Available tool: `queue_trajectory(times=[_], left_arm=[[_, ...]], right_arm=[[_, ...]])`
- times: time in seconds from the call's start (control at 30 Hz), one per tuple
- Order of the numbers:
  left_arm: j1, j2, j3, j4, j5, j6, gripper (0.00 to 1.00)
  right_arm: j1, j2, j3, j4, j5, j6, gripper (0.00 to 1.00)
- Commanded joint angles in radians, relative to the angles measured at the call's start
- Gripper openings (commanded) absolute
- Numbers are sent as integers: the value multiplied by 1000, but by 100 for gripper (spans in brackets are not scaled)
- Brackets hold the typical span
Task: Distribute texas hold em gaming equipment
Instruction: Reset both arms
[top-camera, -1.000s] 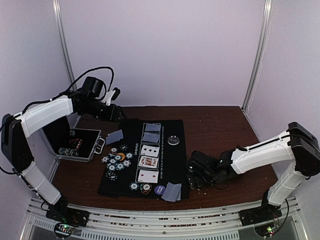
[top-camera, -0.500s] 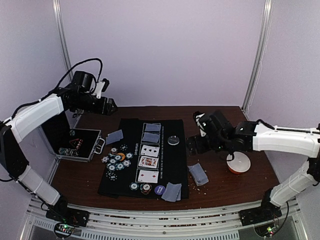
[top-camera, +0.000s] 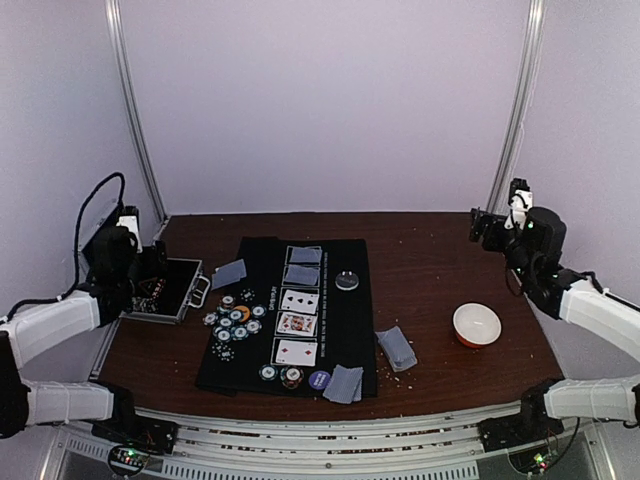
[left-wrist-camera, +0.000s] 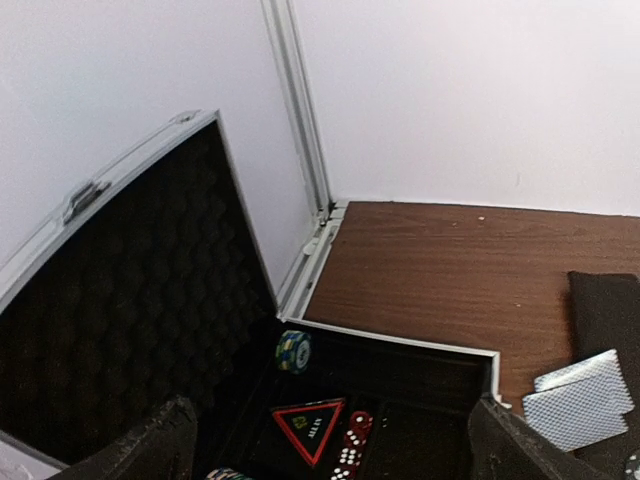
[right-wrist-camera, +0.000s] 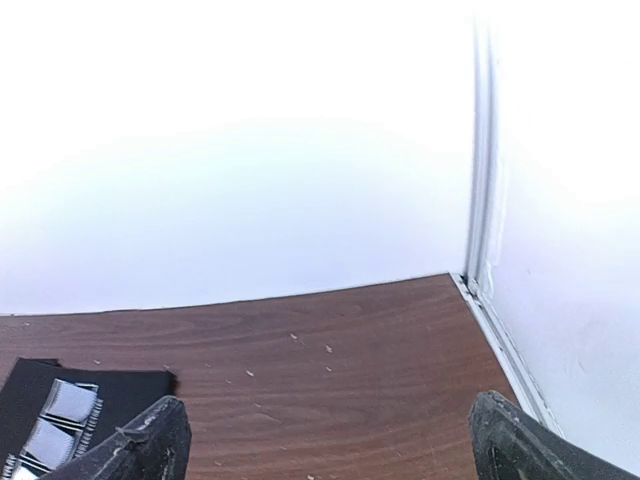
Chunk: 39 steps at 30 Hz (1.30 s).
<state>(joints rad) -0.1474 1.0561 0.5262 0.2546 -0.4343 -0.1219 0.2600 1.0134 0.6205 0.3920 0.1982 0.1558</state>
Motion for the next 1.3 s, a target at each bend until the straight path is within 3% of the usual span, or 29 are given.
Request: queue_trajectory(times=[0.0, 0.17, 0.3, 0.5, 0.7, 0.77, 0.83, 1.27], left_arm=[[45, -4, -135, 477, -47, 106, 98], [62, 104, -220, 593, 51, 122, 98], [63, 158, -299, 784, 100, 126, 98], [63, 307, -364, 1015, 147, 119, 98], [62, 523, -346, 1200, 213, 148, 98], [64, 505, -312, 1096, 225, 141, 98], [66, 512, -295, 1100, 238, 148, 98], [72, 513, -287, 1081, 248, 140, 98]], right_arm=[[-70, 5, -193, 336, -54, -33, 100], [-119, 36, -390, 577, -26, -44, 100], [-158, 152, -501, 800, -35, -43, 100], [-215, 374, -539, 1064, -113, -62, 100], [-235, 566, -507, 1203, -255, -93, 100], [-237, 535, -470, 1087, -257, -95, 100], [-236, 537, -409, 976, -266, -98, 100], [-237, 544, -399, 960, -204, -84, 100]])
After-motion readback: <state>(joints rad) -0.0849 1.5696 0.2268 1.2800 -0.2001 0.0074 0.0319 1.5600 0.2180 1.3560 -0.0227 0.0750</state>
